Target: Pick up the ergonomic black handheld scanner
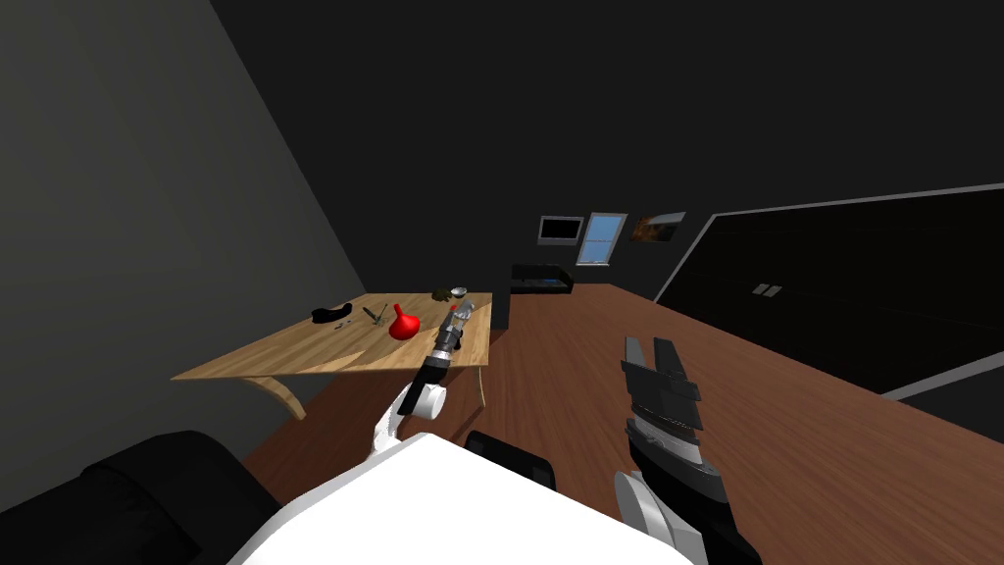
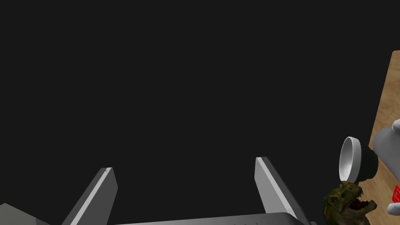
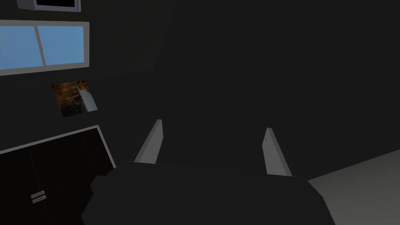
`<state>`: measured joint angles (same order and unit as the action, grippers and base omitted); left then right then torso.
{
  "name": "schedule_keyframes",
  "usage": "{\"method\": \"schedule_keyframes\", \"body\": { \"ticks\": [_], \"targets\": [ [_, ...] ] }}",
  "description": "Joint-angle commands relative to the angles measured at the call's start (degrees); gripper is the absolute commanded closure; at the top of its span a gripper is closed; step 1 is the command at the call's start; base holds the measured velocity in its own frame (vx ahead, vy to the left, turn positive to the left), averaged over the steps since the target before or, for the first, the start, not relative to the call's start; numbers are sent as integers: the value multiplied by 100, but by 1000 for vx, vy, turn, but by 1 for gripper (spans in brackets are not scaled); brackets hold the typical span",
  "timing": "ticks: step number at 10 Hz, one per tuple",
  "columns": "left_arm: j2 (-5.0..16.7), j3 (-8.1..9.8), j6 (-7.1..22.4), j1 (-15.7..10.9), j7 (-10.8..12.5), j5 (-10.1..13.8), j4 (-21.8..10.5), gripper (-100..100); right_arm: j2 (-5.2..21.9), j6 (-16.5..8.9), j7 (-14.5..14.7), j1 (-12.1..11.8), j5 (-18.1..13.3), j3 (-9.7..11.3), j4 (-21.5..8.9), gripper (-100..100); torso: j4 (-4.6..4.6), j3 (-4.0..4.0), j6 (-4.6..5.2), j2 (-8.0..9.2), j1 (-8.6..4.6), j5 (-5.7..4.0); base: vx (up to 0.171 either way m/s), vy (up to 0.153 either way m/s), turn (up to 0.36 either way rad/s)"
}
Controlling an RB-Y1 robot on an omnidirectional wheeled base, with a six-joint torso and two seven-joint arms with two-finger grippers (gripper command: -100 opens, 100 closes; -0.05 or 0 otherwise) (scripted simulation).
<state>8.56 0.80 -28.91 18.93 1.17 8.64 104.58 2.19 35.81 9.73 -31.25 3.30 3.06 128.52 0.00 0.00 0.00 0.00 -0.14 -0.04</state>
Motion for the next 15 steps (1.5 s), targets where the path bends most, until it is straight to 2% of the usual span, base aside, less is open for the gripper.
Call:
{"method": "schedule_keyframes", "body": {
  "ticks": [1,5,6,9,10,15],
  "targets": [
    [31,21,-37,-88,44,60,-268,-100,0,0,0,0,0,0,0,0,0,0,0,0,0,0,-5,-21,22],
    [59,77,-146,-350,155,193,-1052,-100,0,0,0,0,0,0,0,0,0,-1,0,-2,5,1,-2,-23,32],
    [59,77,-146,-350,155,193,-1140,-100,0,0,0,0,0,0,0,0,-1,-2,-1,-4,8,2,7,-9,7],
    [51,129,-217,-498,229,235,-1732,-100,0,0,0,0,0,0,0,0,-1,-3,0,-6,15,3,13,1,17],
    [51,129,-217,-498,229,235,-1780,-100,1,0,0,0,0,0,0,0,-2,-5,0,-9,17,4,17,8,2],
    [-14,207,-293,-629,311,218,-2528,-100,1,0,0,0,0,-1,0,0,-2,-5,-1,-9,22,5,23,20,4]
  ]
}}
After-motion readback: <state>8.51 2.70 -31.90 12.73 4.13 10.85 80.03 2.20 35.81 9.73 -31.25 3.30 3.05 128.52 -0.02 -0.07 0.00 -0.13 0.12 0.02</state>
